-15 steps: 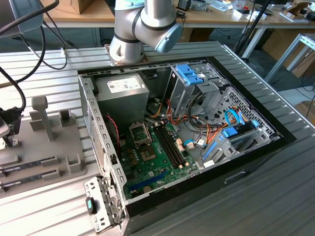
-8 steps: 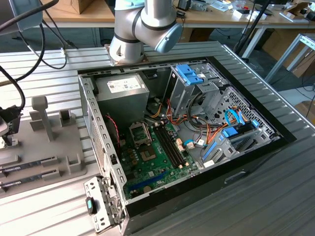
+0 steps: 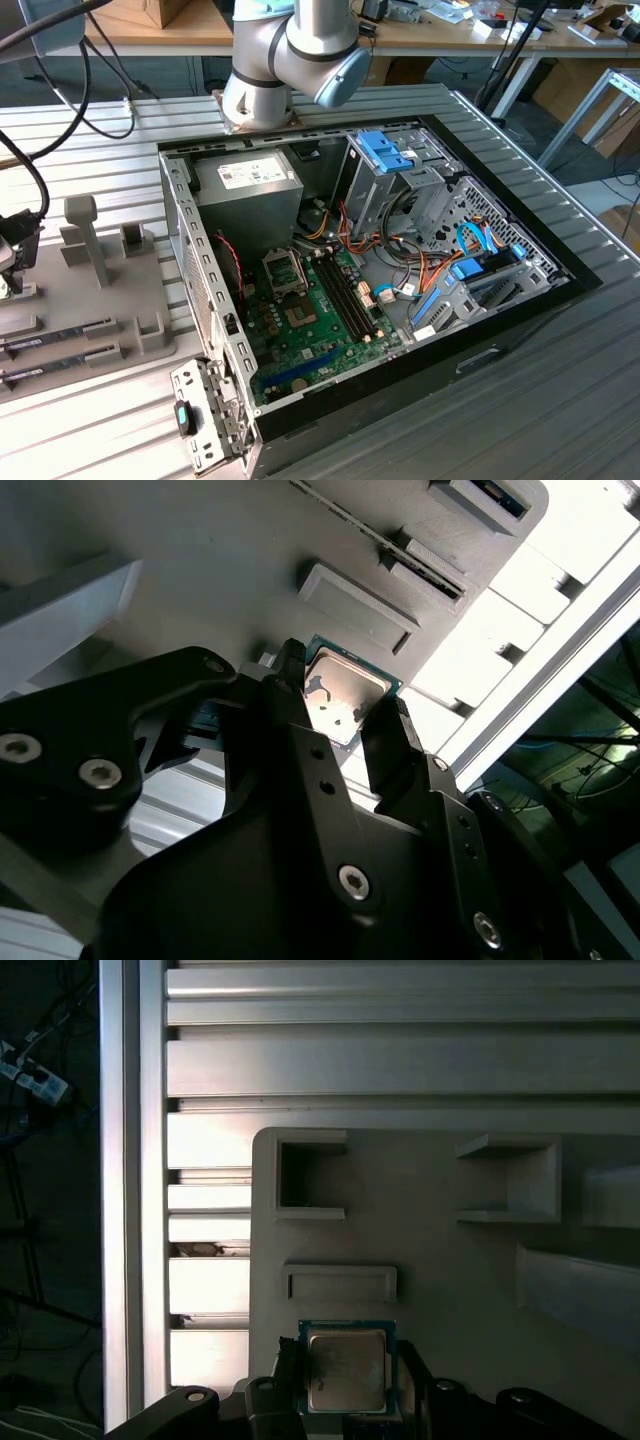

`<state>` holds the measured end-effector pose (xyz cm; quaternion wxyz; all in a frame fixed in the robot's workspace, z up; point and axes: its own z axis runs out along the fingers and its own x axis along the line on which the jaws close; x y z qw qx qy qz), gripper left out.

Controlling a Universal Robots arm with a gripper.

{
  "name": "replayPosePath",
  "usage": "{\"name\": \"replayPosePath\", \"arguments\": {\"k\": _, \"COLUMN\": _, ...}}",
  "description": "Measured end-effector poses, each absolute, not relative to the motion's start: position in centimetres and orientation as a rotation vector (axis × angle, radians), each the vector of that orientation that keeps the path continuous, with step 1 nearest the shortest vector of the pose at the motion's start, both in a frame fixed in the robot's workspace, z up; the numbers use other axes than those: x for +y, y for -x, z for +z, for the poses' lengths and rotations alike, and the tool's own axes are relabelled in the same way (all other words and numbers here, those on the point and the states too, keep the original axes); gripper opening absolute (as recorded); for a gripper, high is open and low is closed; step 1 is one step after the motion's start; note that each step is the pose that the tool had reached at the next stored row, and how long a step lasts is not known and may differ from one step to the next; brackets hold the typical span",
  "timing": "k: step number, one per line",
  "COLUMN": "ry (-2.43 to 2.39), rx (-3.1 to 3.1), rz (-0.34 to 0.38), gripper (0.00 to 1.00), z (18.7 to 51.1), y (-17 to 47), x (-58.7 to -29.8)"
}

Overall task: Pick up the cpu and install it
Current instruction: 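Pick up the cpu and move it towards the insertion slot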

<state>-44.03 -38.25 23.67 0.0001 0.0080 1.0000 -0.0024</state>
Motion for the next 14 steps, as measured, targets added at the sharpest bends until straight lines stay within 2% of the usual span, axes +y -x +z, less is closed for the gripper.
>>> {"name": "replayPosePath", "arguments": {"k": 14, "ry": -0.025, "rx": 3.141, "rz": -0.008, "gripper": 0.47, "z": 23.89, "y": 44.04, "x": -38.07}}
